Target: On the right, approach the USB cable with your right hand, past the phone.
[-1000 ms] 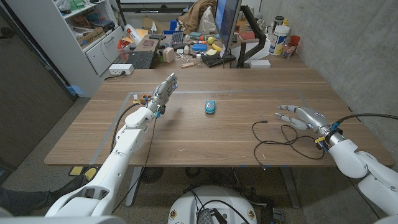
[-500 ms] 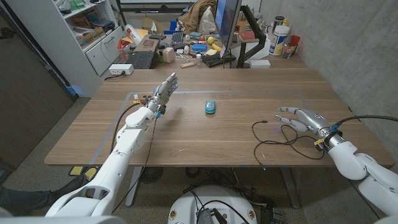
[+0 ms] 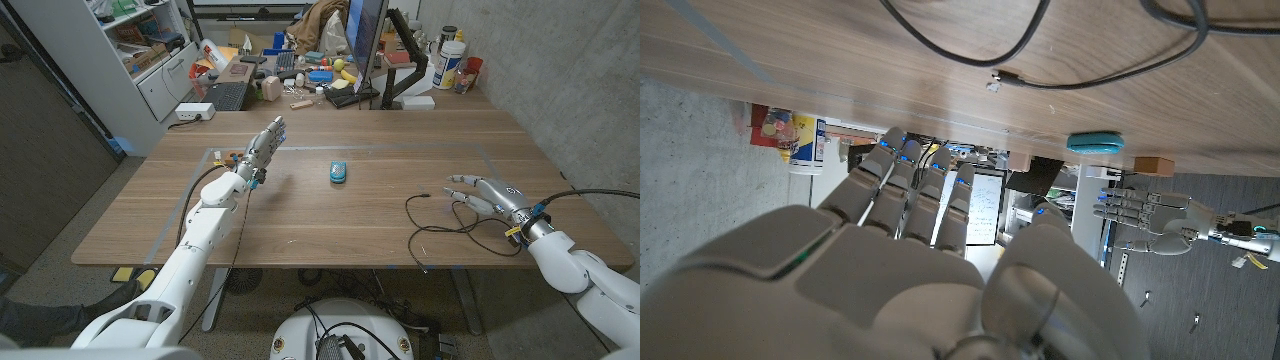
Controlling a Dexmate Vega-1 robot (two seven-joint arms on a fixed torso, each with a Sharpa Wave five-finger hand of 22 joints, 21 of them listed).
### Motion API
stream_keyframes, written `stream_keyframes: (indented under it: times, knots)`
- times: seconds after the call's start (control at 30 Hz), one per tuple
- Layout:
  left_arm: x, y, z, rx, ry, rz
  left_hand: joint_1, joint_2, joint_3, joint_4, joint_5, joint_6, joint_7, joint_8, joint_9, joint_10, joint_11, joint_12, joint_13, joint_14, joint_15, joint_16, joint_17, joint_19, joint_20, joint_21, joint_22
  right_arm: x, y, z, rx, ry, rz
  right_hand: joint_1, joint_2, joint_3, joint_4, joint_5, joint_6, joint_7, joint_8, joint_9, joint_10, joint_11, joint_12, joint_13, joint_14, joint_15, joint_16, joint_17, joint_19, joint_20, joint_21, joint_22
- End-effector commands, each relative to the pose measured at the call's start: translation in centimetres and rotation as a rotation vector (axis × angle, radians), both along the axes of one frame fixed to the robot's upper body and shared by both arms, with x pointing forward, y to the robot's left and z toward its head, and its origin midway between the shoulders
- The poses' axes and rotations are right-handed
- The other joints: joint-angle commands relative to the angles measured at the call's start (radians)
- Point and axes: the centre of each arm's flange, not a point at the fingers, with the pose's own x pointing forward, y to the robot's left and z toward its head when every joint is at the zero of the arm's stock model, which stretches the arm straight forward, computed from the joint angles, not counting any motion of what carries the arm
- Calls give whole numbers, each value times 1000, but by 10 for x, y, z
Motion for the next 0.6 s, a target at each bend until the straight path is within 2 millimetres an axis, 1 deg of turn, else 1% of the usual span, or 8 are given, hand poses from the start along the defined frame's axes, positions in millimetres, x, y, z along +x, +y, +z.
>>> stream_keyframes:
  times: [0.03, 0.37, 0.6]
  knots:
    - [-4, 1, -3, -4, -10, 4, 7, 1, -3, 3, 1, 6, 4, 4, 6, 1, -8, 5, 5, -6, -4, 4, 2, -10, 0, 2, 3, -1, -1, -2, 7, -19, -7, 5, 5, -1, -3, 10, 10, -1, 4, 5, 8, 3, -4, 3, 12, -114, -1, 2, -4, -82, -1, 5]
    - [-5, 4, -4, -9, -20, 7, 7, 1, -5, 3, 0, 7, 3, 4, 6, 1, -8, 5, 5, -7, -1, 3, 2, -11, 4, 1, 3, -3, 1, -4, 14, -18, -14, 7, 7, -1, -3, 10, 11, 0, 3, 5, 10, 3, -4, 3, 12, -114, -2, 2, -5, -82, 0, 5]
    - [-4, 4, -7, -6, -8, 8, 8, 2, -5, 3, 0, 7, 3, 3, 6, 2, -9, 5, 5, -7, -1, 3, 2, -11, 6, 1, 3, 0, 1, -7, 19, -8, -14, 8, 7, -2, -4, 10, 11, 0, 2, 5, 10, 3, -5, 3, 12, -114, -2, 2, -4, -82, 0, 5]
